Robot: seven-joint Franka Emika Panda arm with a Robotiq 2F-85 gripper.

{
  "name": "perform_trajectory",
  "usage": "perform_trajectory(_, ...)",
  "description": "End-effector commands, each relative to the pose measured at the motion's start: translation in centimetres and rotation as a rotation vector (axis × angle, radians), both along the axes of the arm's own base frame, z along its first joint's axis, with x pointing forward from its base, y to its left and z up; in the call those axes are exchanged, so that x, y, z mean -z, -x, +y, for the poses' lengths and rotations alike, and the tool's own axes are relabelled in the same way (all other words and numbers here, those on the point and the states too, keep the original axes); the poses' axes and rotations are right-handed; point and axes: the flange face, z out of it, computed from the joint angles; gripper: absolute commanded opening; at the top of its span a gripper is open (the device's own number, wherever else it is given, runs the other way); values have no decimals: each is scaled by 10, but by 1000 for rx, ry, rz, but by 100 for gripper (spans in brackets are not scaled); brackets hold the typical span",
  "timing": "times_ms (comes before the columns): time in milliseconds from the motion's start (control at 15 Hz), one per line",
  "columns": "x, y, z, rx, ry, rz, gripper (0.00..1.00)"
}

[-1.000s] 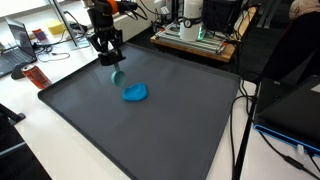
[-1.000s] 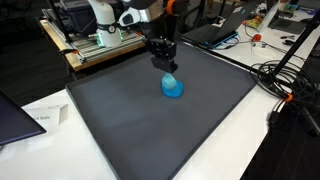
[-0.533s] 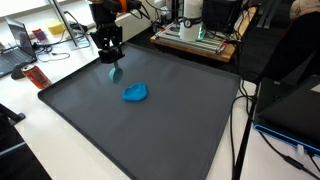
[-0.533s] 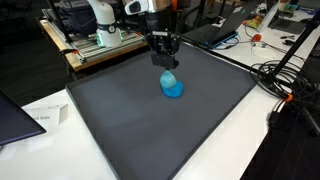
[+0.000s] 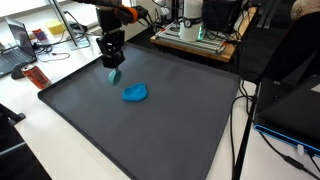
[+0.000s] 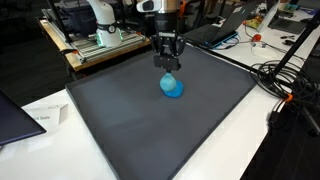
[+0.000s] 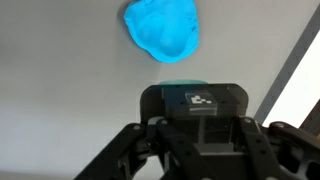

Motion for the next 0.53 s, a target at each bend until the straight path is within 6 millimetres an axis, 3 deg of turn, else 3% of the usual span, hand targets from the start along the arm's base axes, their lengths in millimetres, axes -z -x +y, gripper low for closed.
perform_trajectory(0,0,1,12,-40,100,-36,22)
perform_trajectory(467,23,-3,45,-111,252,-57,22)
